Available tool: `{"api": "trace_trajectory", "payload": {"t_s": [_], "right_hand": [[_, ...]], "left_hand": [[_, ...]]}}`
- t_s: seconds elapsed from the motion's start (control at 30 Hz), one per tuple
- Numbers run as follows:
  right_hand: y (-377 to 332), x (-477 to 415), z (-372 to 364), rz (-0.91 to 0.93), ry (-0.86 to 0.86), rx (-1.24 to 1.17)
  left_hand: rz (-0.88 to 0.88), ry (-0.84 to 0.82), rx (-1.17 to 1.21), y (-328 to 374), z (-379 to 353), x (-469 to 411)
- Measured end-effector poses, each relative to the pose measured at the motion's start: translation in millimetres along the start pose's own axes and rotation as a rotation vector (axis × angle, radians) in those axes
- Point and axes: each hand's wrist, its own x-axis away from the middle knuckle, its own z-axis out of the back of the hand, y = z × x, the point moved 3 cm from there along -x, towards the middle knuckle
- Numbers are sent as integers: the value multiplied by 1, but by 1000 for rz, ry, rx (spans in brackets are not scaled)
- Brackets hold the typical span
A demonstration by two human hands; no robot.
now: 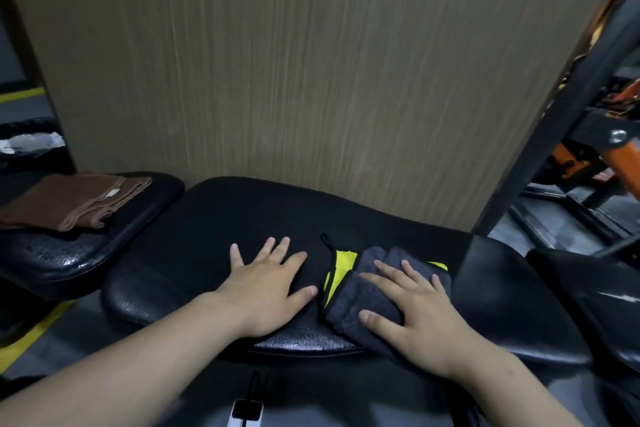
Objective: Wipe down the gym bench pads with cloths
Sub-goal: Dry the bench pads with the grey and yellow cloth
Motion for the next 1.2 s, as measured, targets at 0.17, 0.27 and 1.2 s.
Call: {"api": "trace_trajectory", "payload": {"t_s": [0.17,0.27,1.2], "right_hand": [[-3,1,-3,8,25,66],[3,-9,1,37,-23,59],[26,-156,18,-89,81,-68]], "left_hand": [[14,10,-17,0,-5,0],[19,0,-49,1,-5,-4],[-3,-16,-43,-1,-1,-6]]}}
